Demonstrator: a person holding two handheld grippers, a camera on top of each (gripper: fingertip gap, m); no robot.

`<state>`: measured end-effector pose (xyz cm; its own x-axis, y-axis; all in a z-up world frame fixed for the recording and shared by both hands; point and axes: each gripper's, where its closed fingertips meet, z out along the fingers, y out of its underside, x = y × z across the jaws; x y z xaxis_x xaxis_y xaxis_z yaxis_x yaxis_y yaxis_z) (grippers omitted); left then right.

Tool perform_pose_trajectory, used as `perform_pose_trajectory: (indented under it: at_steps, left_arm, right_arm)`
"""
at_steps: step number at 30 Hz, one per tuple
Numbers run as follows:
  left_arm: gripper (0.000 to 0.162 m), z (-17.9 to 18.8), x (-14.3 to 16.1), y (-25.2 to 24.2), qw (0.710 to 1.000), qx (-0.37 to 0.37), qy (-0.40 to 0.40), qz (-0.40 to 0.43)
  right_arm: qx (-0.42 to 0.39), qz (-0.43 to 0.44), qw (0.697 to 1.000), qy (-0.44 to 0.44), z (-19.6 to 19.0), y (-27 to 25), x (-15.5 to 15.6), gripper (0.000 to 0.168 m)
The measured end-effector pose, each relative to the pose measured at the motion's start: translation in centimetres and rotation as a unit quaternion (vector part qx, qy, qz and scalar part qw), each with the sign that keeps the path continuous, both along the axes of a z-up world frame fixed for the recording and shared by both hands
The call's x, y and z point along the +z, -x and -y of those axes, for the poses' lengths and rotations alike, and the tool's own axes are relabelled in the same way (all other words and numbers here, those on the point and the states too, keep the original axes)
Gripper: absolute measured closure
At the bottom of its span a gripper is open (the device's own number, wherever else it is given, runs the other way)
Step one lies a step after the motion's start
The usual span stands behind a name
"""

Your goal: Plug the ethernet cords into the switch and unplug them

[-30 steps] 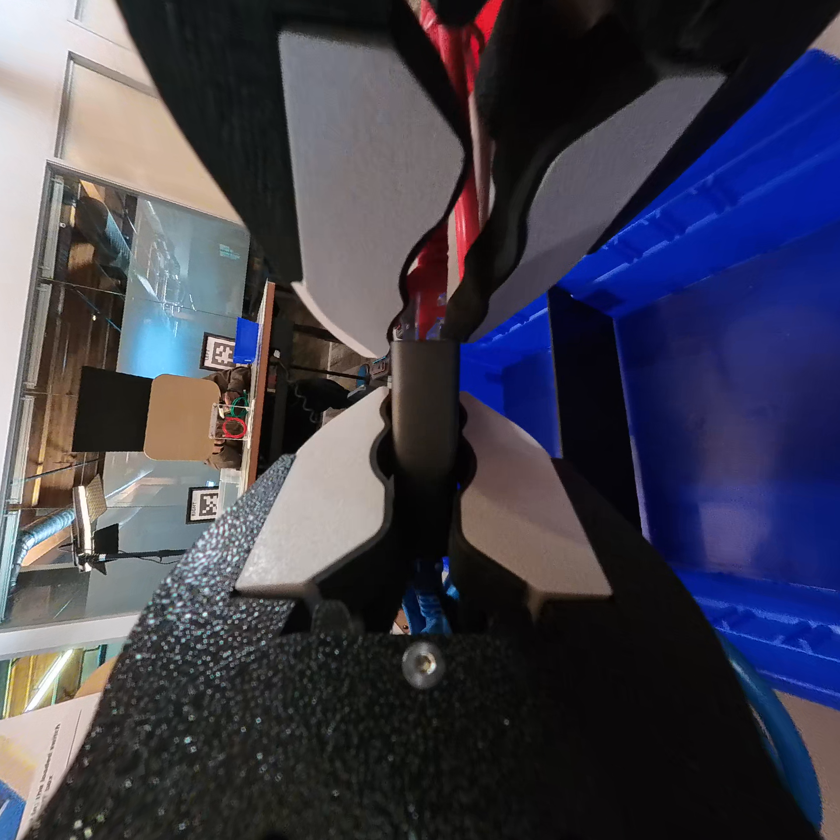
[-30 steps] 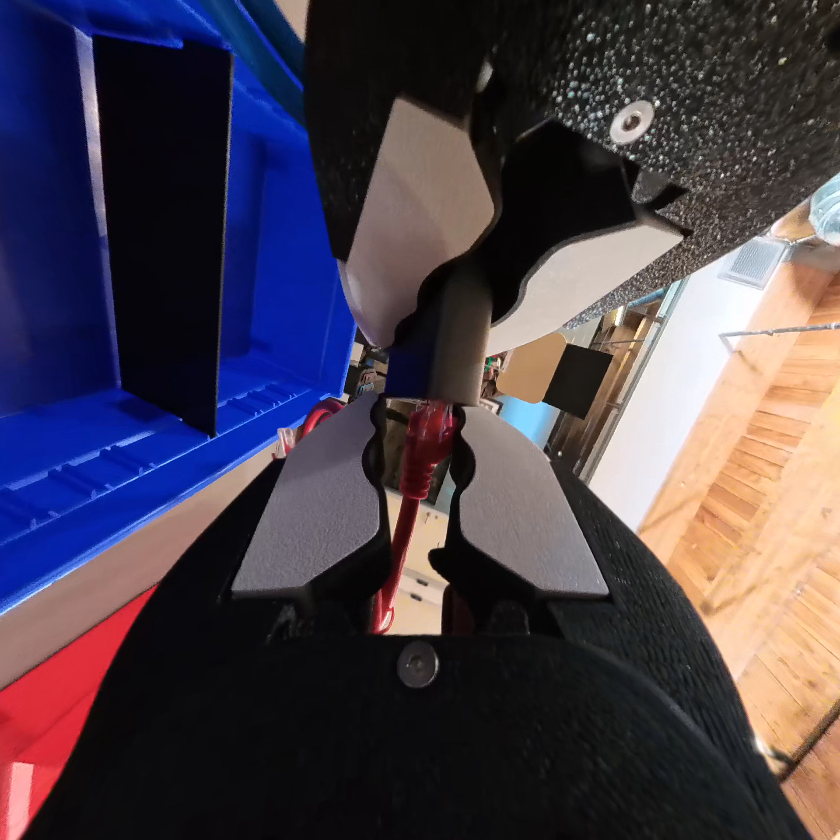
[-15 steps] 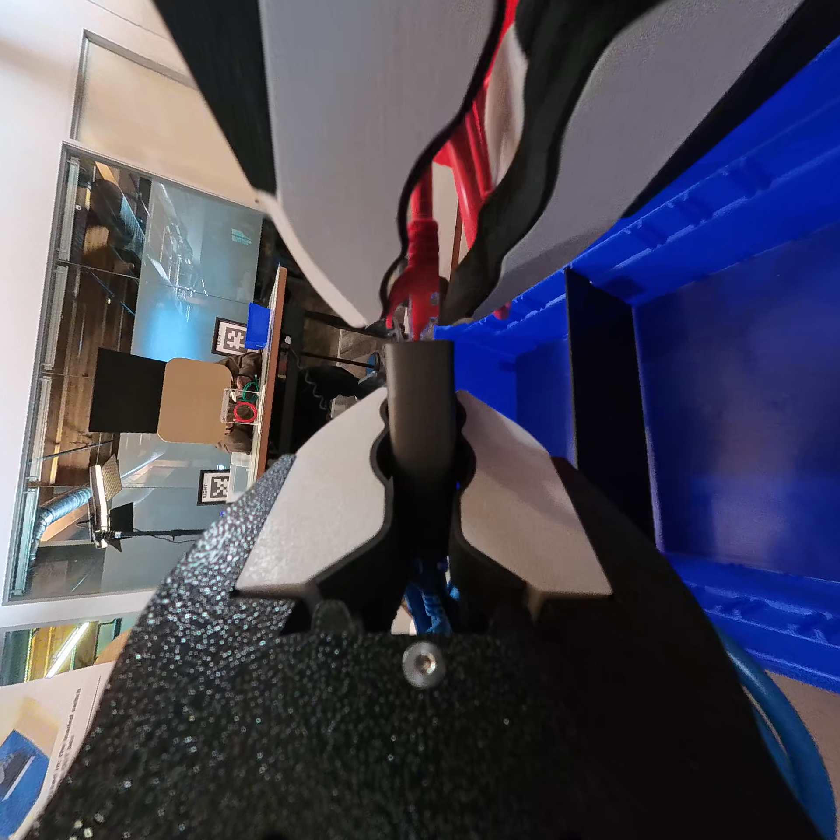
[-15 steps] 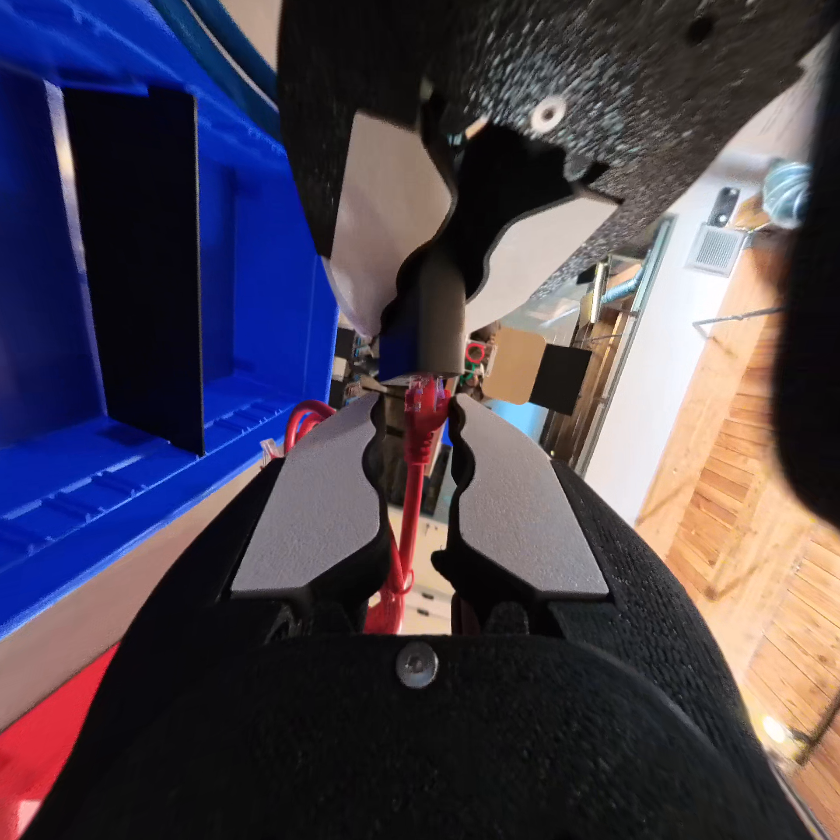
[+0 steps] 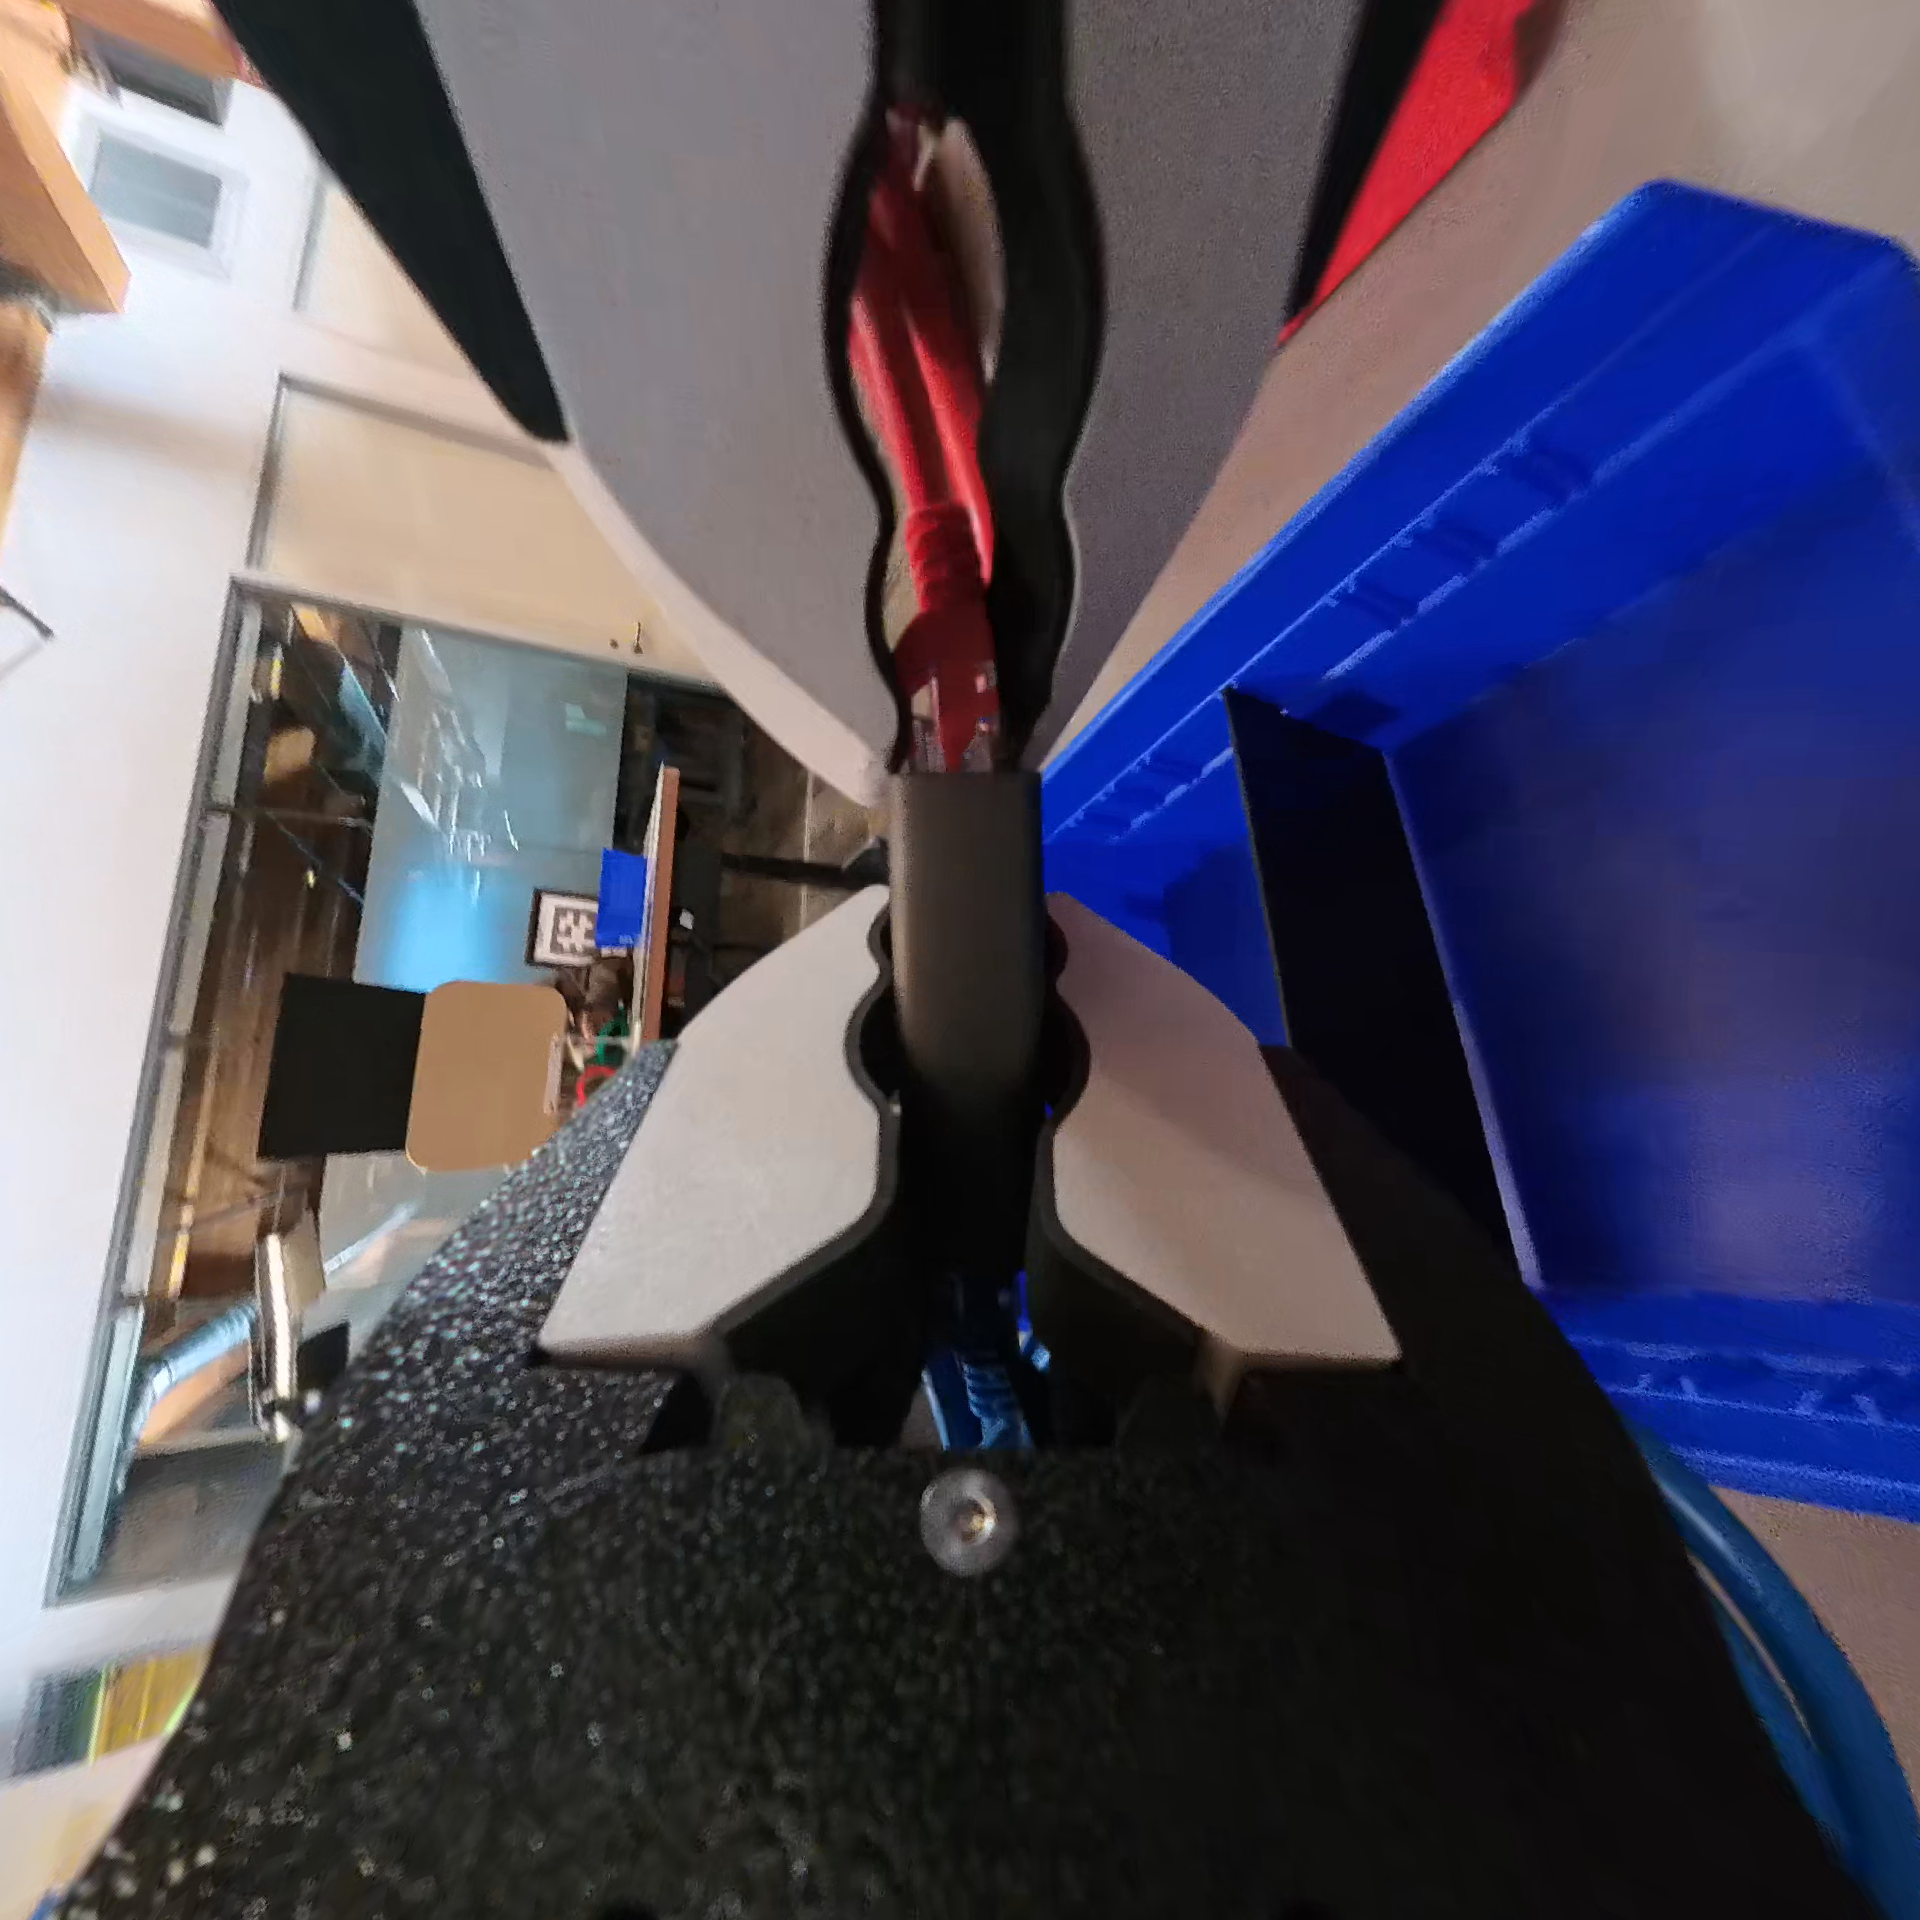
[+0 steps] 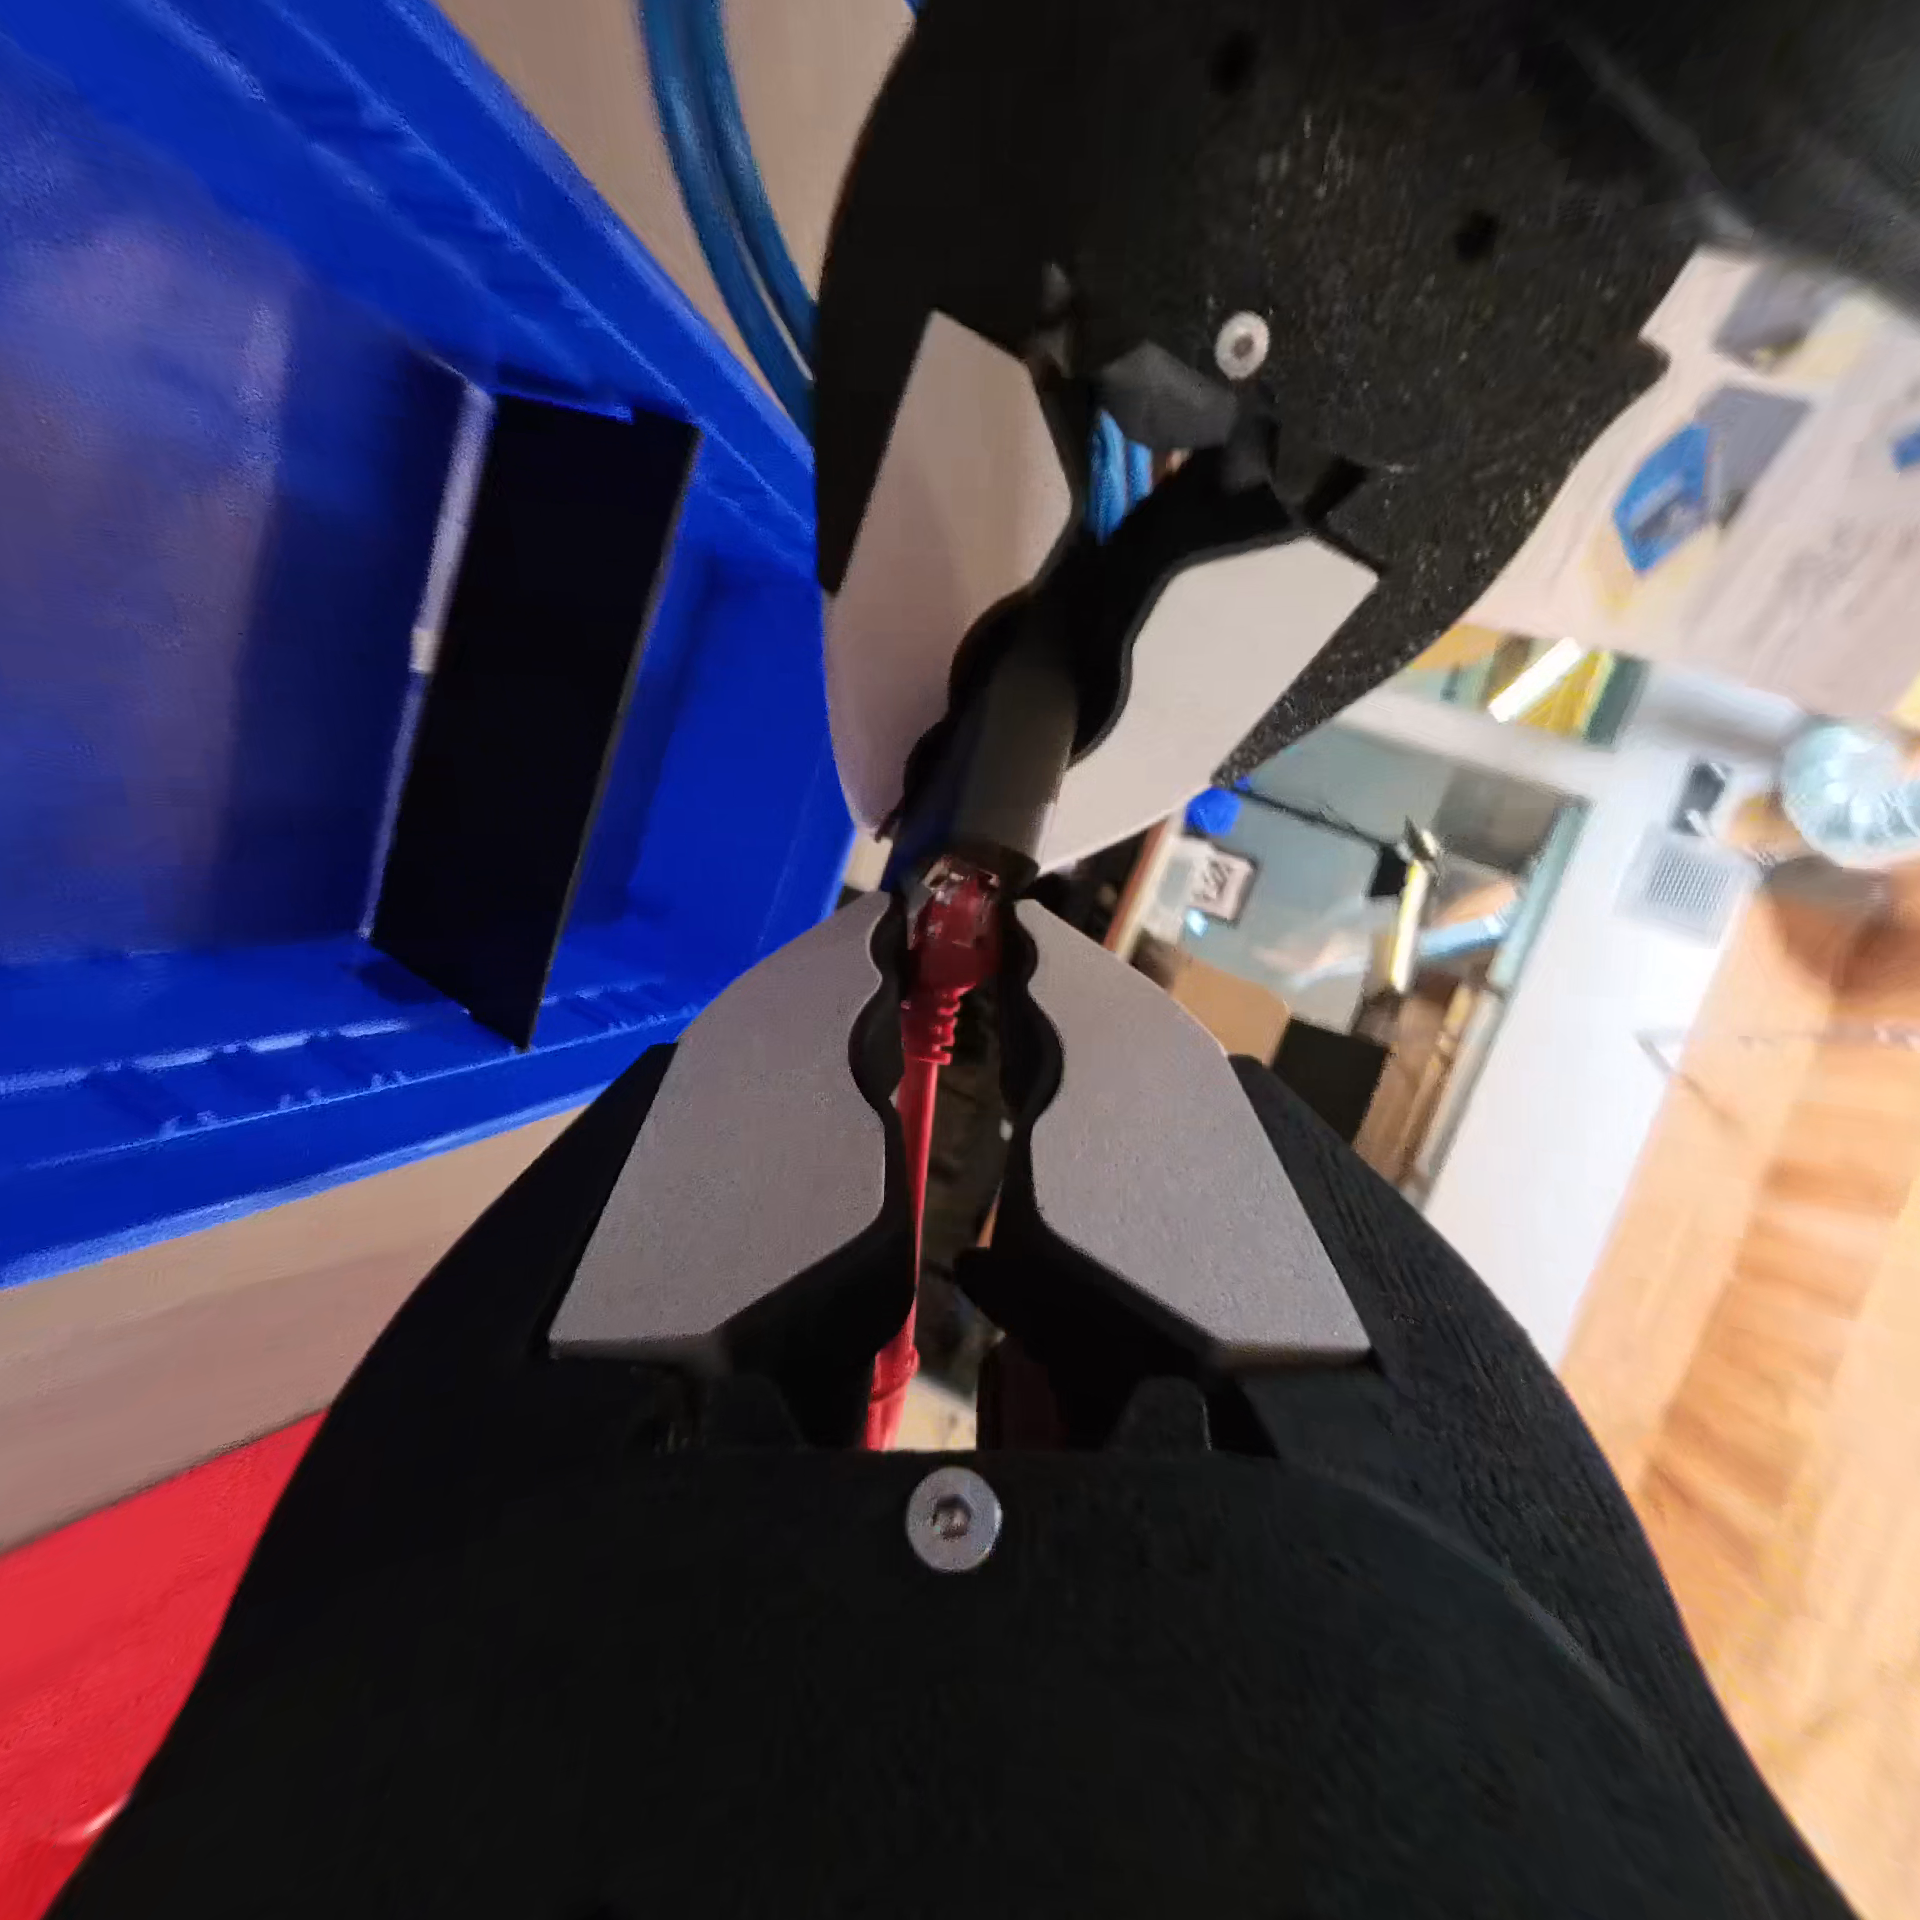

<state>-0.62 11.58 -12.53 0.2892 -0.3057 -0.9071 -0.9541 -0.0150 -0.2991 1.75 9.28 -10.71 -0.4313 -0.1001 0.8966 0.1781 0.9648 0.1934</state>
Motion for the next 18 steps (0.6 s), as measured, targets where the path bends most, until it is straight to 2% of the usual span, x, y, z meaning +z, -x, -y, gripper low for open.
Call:
perform_pose_trajectory:
  at_steps: [3, 9, 15, 18]
  left_arm:
    - [0.140, 0.5, -0.3, -0.9, 0.999, -0.034, 0.002, 0.010]
    - [0.139, 1.2, 0.3, -1.7, 0.997, -0.068, 0.002, 0.038]
    - [0.139, -0.1, 0.2, -0.5, 0.999, -0.015, -0.017, 0.039]
    - [0.113, -0.5, 1.2, 0.0, 0.997, 0.017, -0.051, 0.057]
  right_arm:
    - [0.043, 0.048, 0.998, 0.022, 0.6, -0.7, -0.3, 0.154]
    - [0.081, 0.058, 0.993, 0.058, 1.4, -1.3, 0.5, 0.153]
    - [0.036, -0.002, 0.997, 0.070, 0.0, -0.3, 0.4, 0.154]
    - [0.021, -0.058, 0.995, 0.081, -1.1, 0.3, 0.7, 0.155]
